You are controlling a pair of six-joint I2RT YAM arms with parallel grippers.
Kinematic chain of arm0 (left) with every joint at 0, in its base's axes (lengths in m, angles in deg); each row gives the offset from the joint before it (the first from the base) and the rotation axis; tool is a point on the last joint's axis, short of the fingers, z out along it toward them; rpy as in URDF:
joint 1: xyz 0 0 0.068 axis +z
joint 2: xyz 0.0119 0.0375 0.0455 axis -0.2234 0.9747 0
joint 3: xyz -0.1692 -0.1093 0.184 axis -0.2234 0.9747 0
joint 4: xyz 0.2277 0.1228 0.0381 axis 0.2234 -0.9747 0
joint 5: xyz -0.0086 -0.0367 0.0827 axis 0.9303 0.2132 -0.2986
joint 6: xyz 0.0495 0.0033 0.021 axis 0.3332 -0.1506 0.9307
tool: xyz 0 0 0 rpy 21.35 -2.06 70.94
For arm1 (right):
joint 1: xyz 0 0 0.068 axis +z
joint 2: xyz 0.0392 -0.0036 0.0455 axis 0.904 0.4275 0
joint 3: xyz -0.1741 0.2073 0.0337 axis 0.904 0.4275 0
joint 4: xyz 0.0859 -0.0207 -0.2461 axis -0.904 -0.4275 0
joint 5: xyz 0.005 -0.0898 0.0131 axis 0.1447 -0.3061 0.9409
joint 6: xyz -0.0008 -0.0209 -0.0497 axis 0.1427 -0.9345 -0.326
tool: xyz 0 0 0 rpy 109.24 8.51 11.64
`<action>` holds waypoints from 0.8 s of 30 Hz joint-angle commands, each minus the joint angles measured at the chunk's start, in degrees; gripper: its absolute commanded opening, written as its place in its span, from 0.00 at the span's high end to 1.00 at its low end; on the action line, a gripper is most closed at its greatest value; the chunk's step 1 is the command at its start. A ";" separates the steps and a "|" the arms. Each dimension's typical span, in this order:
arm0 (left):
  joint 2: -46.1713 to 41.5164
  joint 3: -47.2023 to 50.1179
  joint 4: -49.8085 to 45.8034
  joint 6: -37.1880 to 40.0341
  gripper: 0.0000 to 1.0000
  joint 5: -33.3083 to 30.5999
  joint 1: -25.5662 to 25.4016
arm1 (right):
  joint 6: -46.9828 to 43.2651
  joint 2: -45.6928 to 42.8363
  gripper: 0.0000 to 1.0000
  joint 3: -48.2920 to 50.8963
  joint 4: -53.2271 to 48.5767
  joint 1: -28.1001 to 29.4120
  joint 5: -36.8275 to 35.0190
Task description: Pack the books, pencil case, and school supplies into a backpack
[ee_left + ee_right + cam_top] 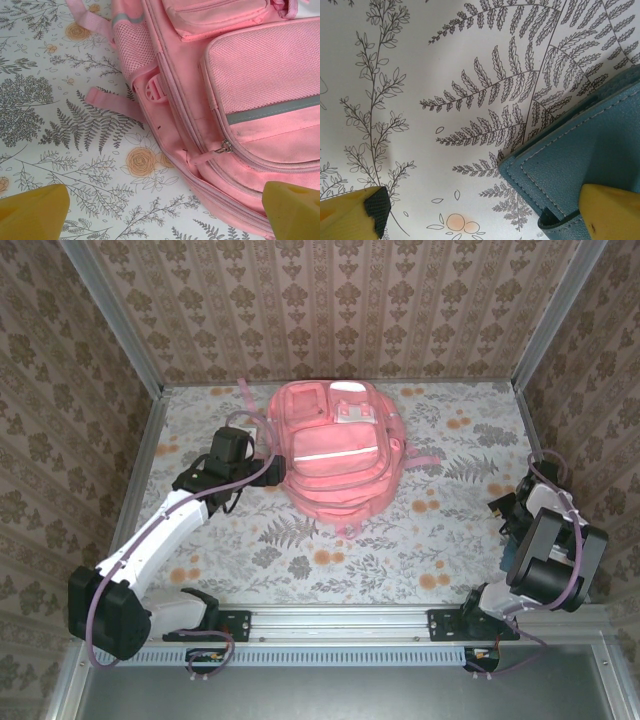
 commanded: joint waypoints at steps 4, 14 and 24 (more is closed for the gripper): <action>-1.56 -0.98 0.31 -1.22 0.00 1.00 0.42 | -0.80 2.57 0.04 -0.10 1.91 3.50 10.25; -2.96 -0.85 0.17 -2.30 0.00 1.61 0.35 | 7.81 3.96 0.05 -3.30 4.40 25.17 15.95; -2.88 -1.73 0.02 -3.30 0.00 4.11 0.35 | -0.71 0.12 0.08 -12.19 -4.18 32.12 7.16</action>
